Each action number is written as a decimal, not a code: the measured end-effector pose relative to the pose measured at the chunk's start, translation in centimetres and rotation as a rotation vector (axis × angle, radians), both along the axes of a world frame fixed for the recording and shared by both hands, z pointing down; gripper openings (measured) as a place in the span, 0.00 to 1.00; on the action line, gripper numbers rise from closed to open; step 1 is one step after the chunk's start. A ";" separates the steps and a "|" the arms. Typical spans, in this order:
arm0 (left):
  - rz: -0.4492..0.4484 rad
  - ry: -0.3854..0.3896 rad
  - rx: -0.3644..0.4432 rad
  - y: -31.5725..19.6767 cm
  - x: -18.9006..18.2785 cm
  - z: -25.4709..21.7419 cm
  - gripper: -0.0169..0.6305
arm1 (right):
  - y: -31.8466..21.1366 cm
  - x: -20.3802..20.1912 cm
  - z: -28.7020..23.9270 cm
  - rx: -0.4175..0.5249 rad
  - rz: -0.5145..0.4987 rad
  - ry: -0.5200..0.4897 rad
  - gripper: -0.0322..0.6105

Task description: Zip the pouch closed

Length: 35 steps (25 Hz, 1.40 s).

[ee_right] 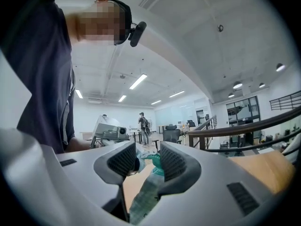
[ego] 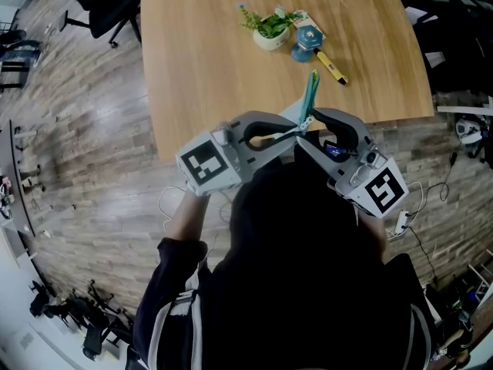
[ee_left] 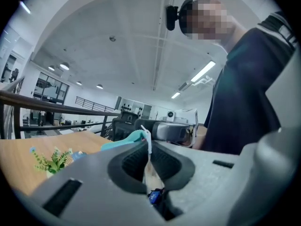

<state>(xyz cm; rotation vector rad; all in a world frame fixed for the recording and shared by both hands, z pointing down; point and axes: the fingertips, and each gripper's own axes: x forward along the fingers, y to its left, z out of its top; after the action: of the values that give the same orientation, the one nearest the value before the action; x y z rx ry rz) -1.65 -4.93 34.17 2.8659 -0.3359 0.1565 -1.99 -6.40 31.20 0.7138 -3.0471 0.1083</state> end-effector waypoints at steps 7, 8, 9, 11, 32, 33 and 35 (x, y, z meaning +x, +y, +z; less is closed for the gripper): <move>0.006 0.005 -0.001 0.1 0.5 -0.3 0.05 | 0.4 0.8 -1.1 0.030 0.015 -0.022 0.23; 0.009 0.007 -0.001 0.2 0.6 -0.3 0.05 | 0.4 1.0 -1.1 0.032 0.019 -0.026 0.21; 0.013 0.011 -0.001 0.2 0.8 -0.3 0.05 | 0.5 1.2 -1.3 0.030 0.019 -0.036 0.19; 0.018 0.019 -0.002 0.4 1.0 -0.4 0.05 | 0.7 1.4 -1.7 0.028 0.018 -0.059 0.18; 0.079 0.056 0.001 1.5 2.5 -1.4 0.05 | 2.5 2.6 -2.8 0.137 0.039 -0.011 0.08; 0.087 0.058 0.002 1.6 2.6 -1.5 0.05 | 2.6 2.8 -2.9 0.121 0.037 -0.036 0.08; 0.104 0.074 -0.005 1.9 2.8 -1.7 0.05 | 2.6 3.2 -3.3 0.081 0.028 -0.099 0.08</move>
<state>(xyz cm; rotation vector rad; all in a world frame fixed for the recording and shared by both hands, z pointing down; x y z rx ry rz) 1.11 -3.06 32.45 2.8767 -0.1718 0.0695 1.25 -3.77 27.94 0.7791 -3.1523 0.0217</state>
